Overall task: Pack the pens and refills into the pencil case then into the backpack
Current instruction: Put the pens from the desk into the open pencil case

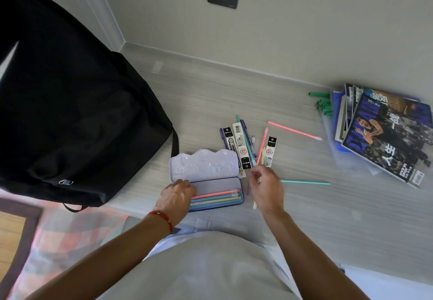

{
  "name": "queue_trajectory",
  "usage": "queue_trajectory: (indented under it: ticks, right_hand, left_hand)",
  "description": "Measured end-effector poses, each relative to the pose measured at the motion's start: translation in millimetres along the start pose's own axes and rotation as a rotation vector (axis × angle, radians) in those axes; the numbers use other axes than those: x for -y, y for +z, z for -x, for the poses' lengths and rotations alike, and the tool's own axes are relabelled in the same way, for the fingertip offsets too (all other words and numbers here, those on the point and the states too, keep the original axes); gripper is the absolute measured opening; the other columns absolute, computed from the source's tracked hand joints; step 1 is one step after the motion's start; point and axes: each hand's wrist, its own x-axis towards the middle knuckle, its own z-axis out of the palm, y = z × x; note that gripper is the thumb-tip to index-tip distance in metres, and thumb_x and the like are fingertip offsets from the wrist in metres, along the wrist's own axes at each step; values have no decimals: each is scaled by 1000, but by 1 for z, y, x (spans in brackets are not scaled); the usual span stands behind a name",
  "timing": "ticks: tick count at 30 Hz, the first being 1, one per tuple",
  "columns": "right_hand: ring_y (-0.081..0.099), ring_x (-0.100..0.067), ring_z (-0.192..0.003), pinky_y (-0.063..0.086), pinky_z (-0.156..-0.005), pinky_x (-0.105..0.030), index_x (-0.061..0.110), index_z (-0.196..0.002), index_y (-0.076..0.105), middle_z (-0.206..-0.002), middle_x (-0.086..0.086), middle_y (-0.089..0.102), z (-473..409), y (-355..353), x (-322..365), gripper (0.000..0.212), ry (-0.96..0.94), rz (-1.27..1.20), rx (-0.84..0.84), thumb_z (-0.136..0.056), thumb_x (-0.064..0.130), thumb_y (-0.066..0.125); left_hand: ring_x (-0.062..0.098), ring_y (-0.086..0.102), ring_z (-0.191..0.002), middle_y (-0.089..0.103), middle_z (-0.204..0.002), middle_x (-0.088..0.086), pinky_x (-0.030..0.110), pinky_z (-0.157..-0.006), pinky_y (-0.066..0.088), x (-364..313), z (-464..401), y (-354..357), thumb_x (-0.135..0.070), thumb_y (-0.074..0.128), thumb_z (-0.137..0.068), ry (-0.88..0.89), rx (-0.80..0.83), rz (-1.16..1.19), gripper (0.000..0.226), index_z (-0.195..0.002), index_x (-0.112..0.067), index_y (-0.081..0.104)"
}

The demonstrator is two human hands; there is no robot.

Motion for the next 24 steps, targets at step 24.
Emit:
queue_trajectory:
  ticks: [24]
  right_hand:
    - [70, -41, -96, 54, -72, -35, -2, -103, 68, -102, -22, 72, -61, -2, 7, 34, 387, 328, 230, -91, 29, 65]
  left_hand:
    - [28, 65, -74, 70, -94, 6, 32, -57, 52, -1, -7, -26, -7, 56, -81, -68, -234, 64, 35, -113, -17, 64]
